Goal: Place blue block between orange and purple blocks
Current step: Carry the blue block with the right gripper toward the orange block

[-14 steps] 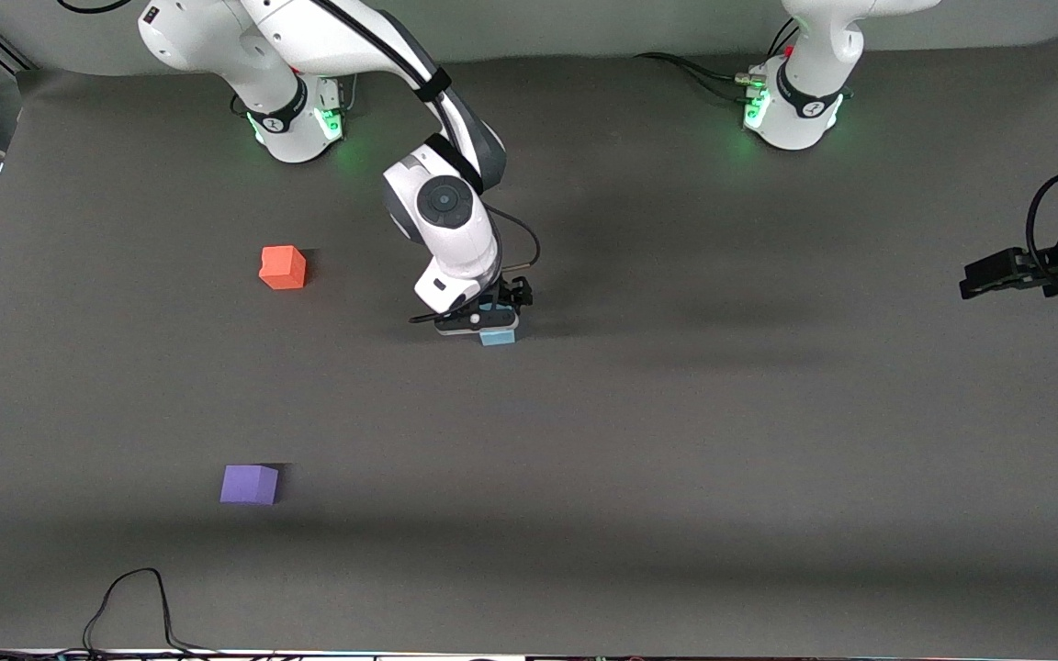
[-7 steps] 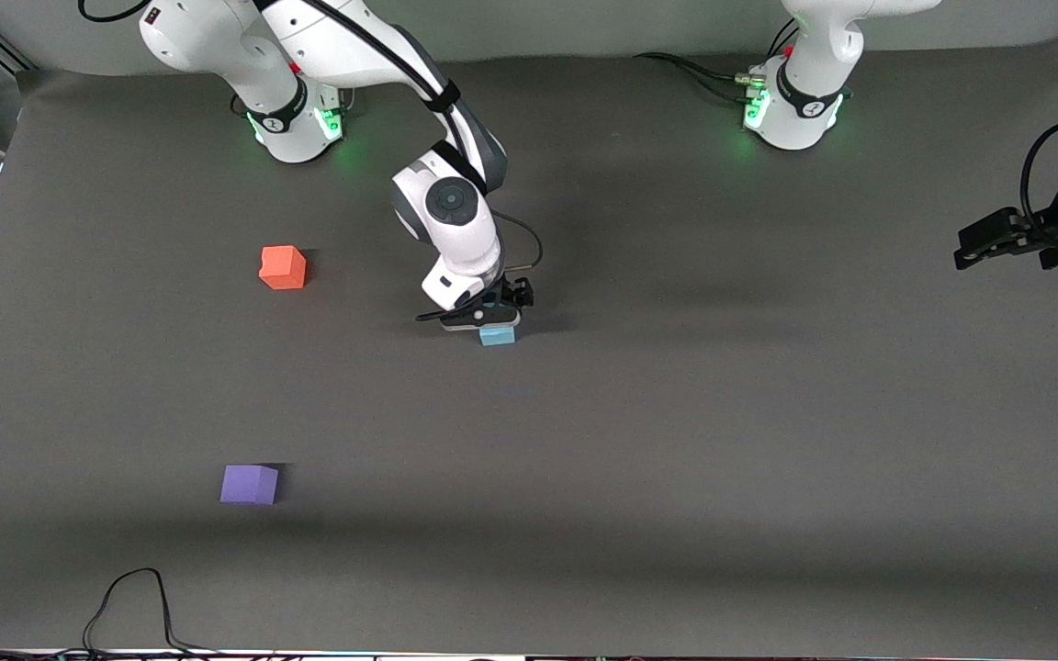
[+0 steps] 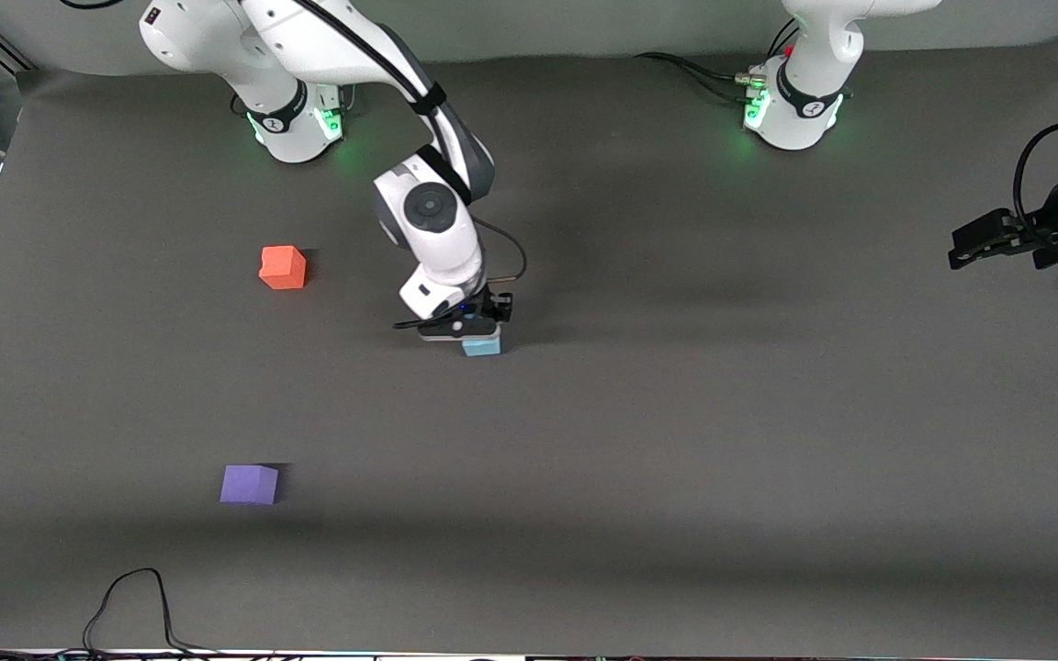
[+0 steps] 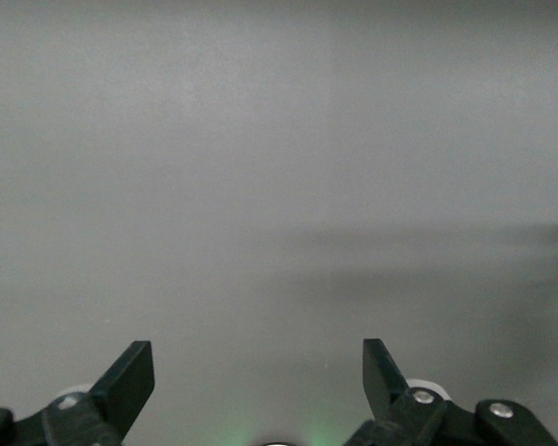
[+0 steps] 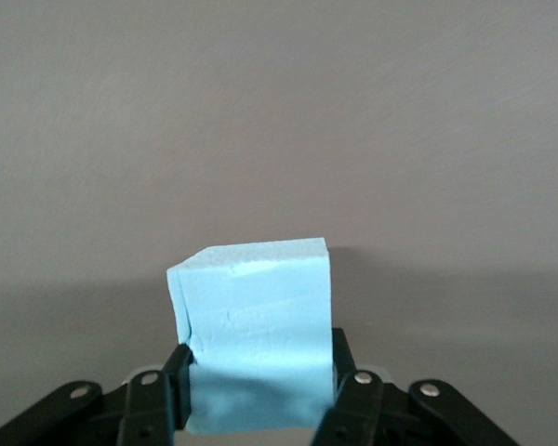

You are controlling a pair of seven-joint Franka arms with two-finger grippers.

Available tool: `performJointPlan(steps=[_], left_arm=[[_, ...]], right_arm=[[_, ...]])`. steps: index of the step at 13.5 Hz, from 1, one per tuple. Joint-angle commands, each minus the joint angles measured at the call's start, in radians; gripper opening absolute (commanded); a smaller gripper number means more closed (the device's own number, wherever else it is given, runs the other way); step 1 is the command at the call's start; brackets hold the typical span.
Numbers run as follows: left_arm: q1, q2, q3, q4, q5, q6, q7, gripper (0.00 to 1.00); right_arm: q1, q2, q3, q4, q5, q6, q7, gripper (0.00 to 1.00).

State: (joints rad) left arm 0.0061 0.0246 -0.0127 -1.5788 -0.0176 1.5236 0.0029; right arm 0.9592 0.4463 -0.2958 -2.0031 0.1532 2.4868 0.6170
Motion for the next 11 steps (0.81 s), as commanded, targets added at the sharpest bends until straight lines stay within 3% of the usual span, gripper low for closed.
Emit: performJointPlan(steps=[1, 4, 7, 11], left_arm=[[-0.011, -0.028, 0.002, -0.033, 0.013, 0.006, 0.000, 1.00], [-0.011, -0.028, 0.002, -0.033, 0.013, 0.004, 0.000, 1.00], [-0.014, -0.028, 0.000, -0.035, 0.013, 0.004, 0.000, 1.00], [-0.014, -0.028, -0.006, -0.035, 0.015, 0.003, 0.003, 1.00]], right_arm=[[0.004, -0.190, -0.151, -0.020, 0.011, -0.211, -0.167, 0.31], [0.007, -0.299, -0.348, -0.028, 0.013, -0.347, -0.302, 0.31], [0.006, -0.337, -0.521, -0.095, 0.019, -0.338, -0.469, 0.31], [-0.039, -0.266, -0.571, -0.229, 0.098, -0.102, -0.670, 0.31]])
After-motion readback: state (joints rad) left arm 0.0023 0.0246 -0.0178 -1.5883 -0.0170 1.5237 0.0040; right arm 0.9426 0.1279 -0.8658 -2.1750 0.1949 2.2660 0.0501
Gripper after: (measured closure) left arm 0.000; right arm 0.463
